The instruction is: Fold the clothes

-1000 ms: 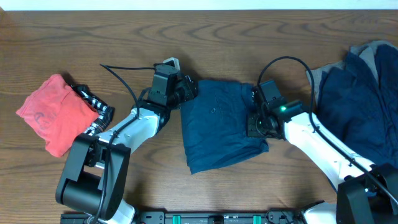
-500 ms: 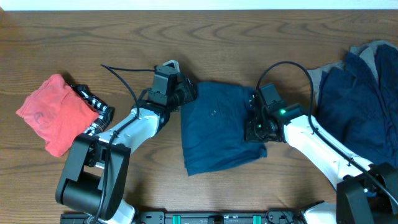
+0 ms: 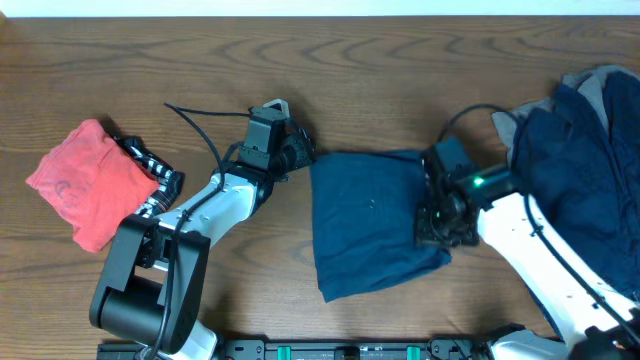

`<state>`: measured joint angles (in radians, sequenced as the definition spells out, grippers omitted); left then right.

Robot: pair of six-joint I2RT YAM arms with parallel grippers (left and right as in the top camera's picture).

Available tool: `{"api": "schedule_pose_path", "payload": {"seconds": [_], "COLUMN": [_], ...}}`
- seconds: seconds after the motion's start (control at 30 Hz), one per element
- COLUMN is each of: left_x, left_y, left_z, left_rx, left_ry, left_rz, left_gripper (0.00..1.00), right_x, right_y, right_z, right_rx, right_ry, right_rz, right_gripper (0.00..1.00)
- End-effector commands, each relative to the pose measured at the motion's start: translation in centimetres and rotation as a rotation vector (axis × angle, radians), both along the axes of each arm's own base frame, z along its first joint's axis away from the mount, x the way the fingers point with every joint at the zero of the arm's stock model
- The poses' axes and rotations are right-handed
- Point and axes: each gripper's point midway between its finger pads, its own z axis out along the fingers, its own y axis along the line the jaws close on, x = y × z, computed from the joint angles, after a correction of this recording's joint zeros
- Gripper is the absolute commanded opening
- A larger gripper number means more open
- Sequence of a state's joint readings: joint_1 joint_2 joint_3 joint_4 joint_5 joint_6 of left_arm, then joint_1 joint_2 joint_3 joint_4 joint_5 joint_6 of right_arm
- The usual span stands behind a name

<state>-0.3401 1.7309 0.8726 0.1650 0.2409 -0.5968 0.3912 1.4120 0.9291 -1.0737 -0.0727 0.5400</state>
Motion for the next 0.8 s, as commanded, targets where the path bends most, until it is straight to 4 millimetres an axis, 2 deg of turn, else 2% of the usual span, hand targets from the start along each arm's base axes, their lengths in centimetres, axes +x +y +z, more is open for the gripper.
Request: {"api": "schedule_pose_path", "payload": {"seconds": [0.0, 0.17, 0.23, 0.4, 0.57, 0.77], "left_x": [0.8, 0.8, 0.8, 0.6, 0.6, 0.3], "left_y": [-0.1, -0.1, -0.1, -0.8, -2.1, -3.6], "left_z": [1.0, 1.0, 1.1, 1.2, 1.5, 0.1], "left_rx": [-0.002, -0.002, -0.003, 0.000, 0.030, 0.038], "left_ry": [-0.033, -0.034, -0.034, -0.047, -0.093, -0.095], "left_rz": [-0.013, -0.014, -0.015, -0.037, -0.091, -0.145], "left_gripper": [0.49, 0.49, 0.48, 0.49, 0.49, 0.49], "right_x": [-2.0, -1.9, -1.4, -0.1, 0.1, 0.0], "right_y": [-2.1, -2.7, -2.8, -3.3, -3.8, -3.8], "right_z": [-2.9, -5.8, -6.2, -6.4, -6.4, -6.4], "right_rx": [-0.085, -0.088, -0.077, -0.079, -0.106, -0.103], "right_ry": [0.074, 0.044, 0.020, -0.033, -0.048, -0.047], "right_rz": [-0.143, -0.251, -0.274, -0.297, -0.298, -0.298], "right_gripper": [0.01, 0.02, 0.08, 0.11, 0.13, 0.14]}}
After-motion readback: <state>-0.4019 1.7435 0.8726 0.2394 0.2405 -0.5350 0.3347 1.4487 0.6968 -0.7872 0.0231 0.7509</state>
